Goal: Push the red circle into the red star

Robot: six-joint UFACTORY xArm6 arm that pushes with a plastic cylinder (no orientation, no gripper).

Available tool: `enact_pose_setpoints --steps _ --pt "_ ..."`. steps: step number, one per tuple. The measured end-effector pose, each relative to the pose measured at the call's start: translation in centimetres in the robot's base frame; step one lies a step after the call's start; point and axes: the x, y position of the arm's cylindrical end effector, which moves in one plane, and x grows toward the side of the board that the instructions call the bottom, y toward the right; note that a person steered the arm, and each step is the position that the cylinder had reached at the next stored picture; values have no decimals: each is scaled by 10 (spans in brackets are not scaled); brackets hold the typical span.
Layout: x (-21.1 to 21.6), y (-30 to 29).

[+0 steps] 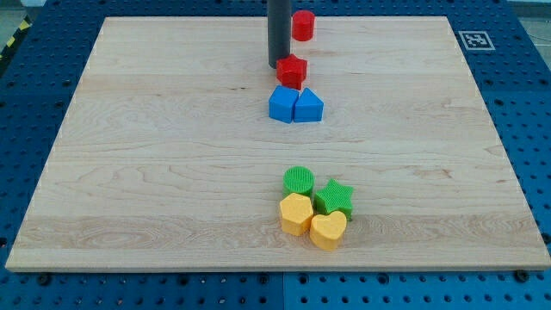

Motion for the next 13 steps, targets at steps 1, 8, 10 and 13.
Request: enact_pose_setpoints --steps 1,8,10,13 --pt "0 0" --pt "12 49" --pt "29 45" --pt "15 38"
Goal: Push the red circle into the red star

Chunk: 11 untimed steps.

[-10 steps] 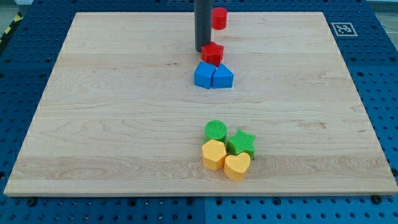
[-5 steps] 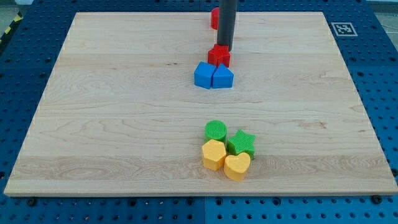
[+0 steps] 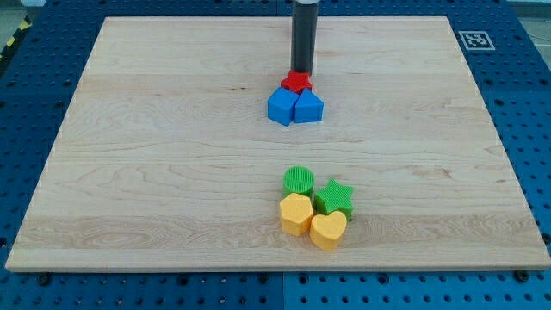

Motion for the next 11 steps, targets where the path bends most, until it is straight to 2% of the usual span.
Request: enact_pose_setpoints --steps 2,4,5,6,7,9,11 --pt "-9 33" --pt "-9 36" --pt "-9 33" --pt "-12 -13" --pt "-39 -61" --pt "-124 -96" --pt "-131 -48"
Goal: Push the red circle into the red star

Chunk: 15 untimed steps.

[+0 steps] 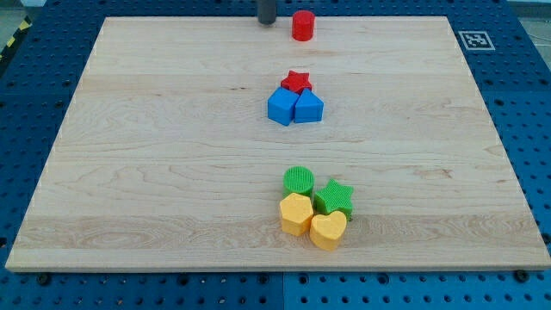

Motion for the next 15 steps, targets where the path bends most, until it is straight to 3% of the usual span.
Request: enact_pose_setpoints --steps 3,5,11,15 --pt "8 59" --pt "38 60" --pt "75 68" --pt "66 96"
